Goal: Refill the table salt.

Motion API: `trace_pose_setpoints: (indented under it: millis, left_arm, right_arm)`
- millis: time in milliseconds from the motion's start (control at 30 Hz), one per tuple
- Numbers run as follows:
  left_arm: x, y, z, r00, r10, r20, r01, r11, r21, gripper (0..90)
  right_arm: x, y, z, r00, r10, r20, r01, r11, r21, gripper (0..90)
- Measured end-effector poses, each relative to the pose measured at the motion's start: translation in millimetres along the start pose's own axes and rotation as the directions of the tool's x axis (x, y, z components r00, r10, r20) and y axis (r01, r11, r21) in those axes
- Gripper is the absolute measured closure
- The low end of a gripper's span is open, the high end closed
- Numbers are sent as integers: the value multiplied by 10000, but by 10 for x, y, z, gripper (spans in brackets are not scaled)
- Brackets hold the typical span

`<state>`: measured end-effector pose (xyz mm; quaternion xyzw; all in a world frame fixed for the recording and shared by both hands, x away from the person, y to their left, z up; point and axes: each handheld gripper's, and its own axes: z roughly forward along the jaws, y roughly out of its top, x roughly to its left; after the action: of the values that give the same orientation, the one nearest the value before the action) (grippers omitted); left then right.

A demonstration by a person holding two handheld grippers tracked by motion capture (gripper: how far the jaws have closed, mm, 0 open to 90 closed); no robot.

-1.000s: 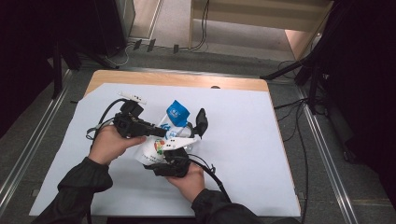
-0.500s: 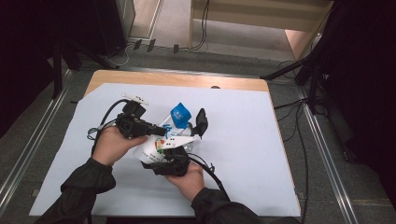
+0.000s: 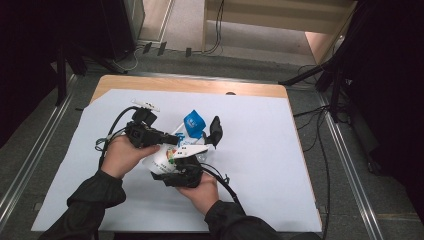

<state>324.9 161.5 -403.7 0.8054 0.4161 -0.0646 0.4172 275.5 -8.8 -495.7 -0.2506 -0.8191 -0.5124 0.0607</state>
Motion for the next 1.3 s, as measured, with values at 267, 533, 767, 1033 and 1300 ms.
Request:
trace_pose_setpoints:
  millis: [267, 533, 767, 1033, 1300]
  left_arm:
    - [-1, -7, 9, 9999, 25, 97, -26, 10000, 29, 826]
    - [9, -18, 1, 9999, 29, 117, -30, 10000, 27, 786]
    - [0, -29, -3, 9996, -103, -276, 98, 9998, -183, 841]
    - [-26, -36, 14, 9984, -166, -546, 156, 9997, -190, 858]
    - [-14, -46, -24, 9997, -139, -198, 135, 9997, -207, 819]
  right_arm:
    - [-20, 0, 2, 9985, 311, -439, -316, 9994, -106, 607]
    - [-54, 4, -3, 9951, 613, -776, -632, 9977, -225, 606]
    - [-51, 4, 20, 9968, 536, -596, -550, 9983, -213, 595]
    - [-28, 4, 51, 9975, 579, -411, -581, 9983, -31, 564]
    - [-38, 19, 19, 9949, 690, -734, -709, 9972, -239, 615]
